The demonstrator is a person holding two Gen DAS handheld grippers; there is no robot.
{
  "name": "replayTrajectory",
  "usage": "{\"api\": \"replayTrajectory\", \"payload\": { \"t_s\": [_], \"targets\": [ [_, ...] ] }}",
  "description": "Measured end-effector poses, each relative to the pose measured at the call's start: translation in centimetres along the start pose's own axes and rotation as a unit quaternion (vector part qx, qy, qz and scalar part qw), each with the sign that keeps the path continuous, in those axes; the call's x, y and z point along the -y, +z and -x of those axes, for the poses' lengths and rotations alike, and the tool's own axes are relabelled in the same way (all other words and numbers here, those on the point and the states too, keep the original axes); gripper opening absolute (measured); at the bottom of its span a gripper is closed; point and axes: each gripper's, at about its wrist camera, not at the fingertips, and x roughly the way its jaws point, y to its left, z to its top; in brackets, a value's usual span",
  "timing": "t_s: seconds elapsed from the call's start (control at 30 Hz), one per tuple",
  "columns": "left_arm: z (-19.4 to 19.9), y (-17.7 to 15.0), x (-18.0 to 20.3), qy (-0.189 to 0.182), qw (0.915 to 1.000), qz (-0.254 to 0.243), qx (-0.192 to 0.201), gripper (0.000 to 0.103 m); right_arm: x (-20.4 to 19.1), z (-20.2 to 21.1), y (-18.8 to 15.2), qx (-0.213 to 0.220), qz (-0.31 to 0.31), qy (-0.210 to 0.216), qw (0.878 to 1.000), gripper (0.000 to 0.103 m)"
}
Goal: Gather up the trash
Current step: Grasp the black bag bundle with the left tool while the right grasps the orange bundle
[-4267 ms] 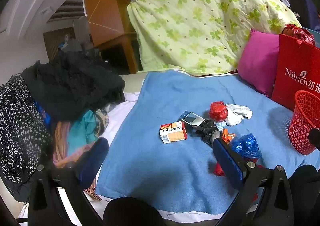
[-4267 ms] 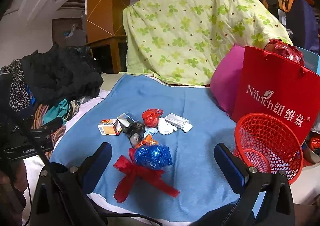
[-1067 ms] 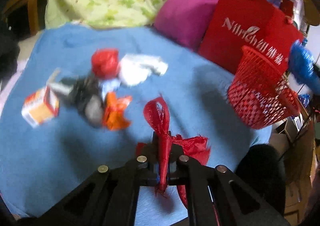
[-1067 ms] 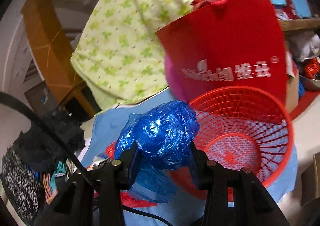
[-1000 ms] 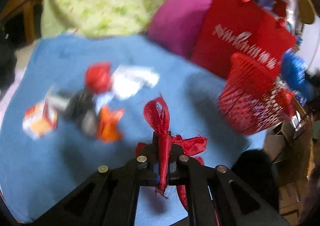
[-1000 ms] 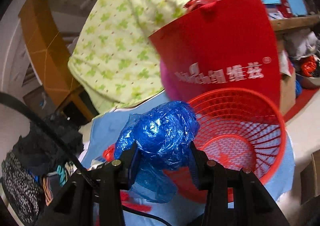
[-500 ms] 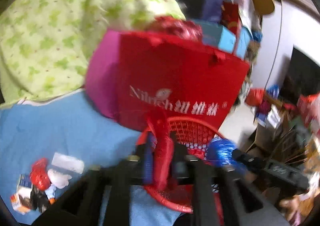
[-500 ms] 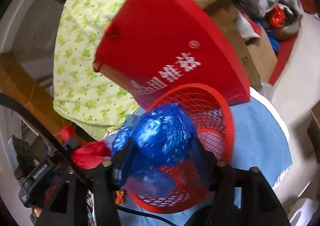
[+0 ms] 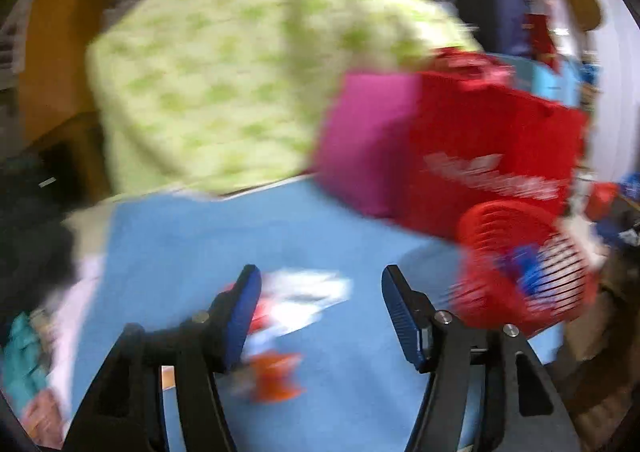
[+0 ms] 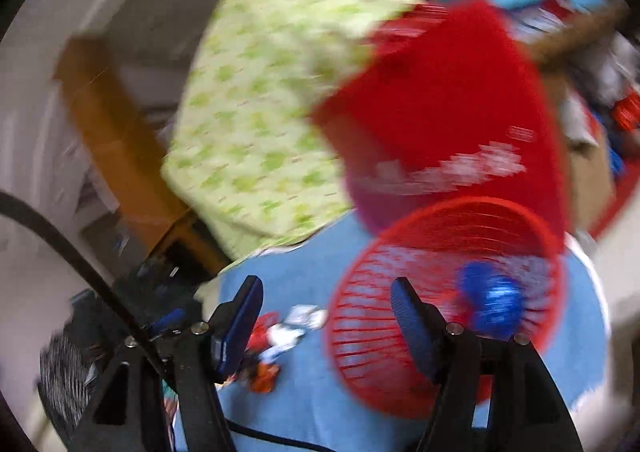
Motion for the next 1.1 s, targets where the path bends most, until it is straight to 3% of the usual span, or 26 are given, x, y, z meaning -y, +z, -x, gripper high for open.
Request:
{"api": "replayTrajectory", "payload": {
  "t_s": [0.1, 0.17, 0.3, 0.43, 0.53, 0.7, 0.87, 0.97, 1.1],
  "targets": [
    [0.4, -3.4, -6.3, 0.075, 0.996, 0.039, -0.029, 0.064, -4.8, -3.7, -2.0, -0.051, 0.048, 0.045, 0.997, 0.07],
    [0.1, -5.4, -9.2, 0.104, 0.9914, 0.062, -0.05, 0.064, -7.0, -6.9, -3.8, -0.093, 0.062, 0.06, 0.992, 0.07],
    [-0.8, -9.5, -13.4, 0.125, 0.9826, 0.103, -0.09, 0.064, -9.3, -13.9, -8.3, -0.187, 0.063, 0.063, 0.978, 0.07],
    [-2.2, -12.0, -16.4, 0.136, 0.9751, 0.132, -0.115, 0.064, -9.6, -20.7, -12.6, -0.265, 0.065, 0.038, 0.961, 0.067],
    [-2.8, -13.5, -17.5, 0.124, 0.971, 0.161, -0.126, 0.064, -8.7, -25.0, -14.6, -0.303, 0.05, 0.022, 0.951, 0.056],
    [-4.1, -14.6, -16.8, 0.107, 0.9766, 0.148, -0.113, 0.064, -8.7, -30.2, -16.7, -0.333, 0.037, 0.01, 0.942, 0.053],
    [-4.8, -14.6, -16.1, 0.048, 0.9821, 0.156, -0.094, 0.064, -8.7, -34.2, -19.0, -0.368, 0.04, -0.02, 0.929, 0.044],
    [-5.3, -14.5, -15.6, 0.032, 0.983, 0.154, -0.096, 0.064, -9.0, -33.9, -18.9, -0.355, 0.05, -0.016, 0.933, 0.037],
    [-5.5, -14.3, -14.6, 0.008, 0.9849, 0.144, -0.097, 0.064, -8.5, -31.2, -18.6, -0.339, 0.057, -0.01, 0.939, 0.036]
  ]
}}
